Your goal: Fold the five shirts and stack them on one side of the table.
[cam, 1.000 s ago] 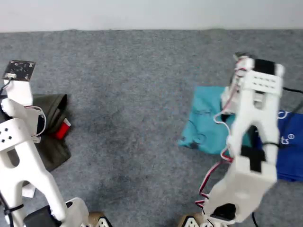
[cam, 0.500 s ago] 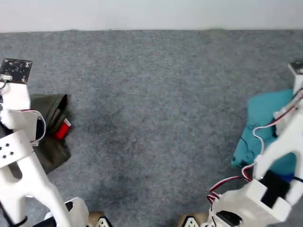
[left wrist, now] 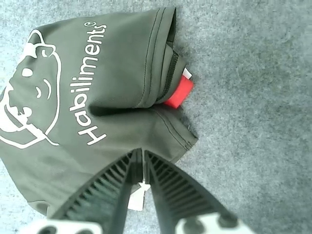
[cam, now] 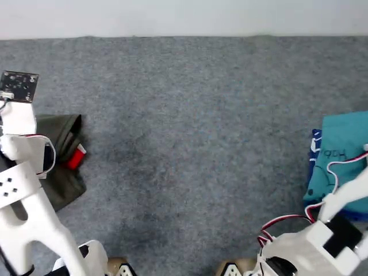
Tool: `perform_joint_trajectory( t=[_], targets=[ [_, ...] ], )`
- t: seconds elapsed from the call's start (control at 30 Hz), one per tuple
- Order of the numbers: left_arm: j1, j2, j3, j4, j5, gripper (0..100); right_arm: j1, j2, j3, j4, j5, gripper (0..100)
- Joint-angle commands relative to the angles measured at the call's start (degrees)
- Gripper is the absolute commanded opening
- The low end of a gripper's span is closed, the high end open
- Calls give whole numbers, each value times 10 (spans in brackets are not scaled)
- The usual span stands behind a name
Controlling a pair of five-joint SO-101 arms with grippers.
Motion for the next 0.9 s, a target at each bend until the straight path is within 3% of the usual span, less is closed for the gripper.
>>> perform_joint_trajectory(
  t=[0.0, 0.27, 0.43, 0.63, 0.77, 0.87],
  targets=[
    [0, -17, 0, 12, -5, 14, 8, 27, -23, -31, 11, 10],
    [0, -17, 0, 12, -5, 14, 8, 91, -25, -36, 11, 14],
    [0, -17, 0, 12, -5, 14, 27, 111, -25, -102, 11, 15],
    [0, -17, 0, 12, -5, 14, 41, 158, -26, -163, 88, 15],
    [0, -17, 0, 12, -5, 14, 50, 175, -26, -183, 91, 19],
    [0, -17, 0, 12, -4, 14, 49, 170, -26, -176, 88, 111]
  ],
)
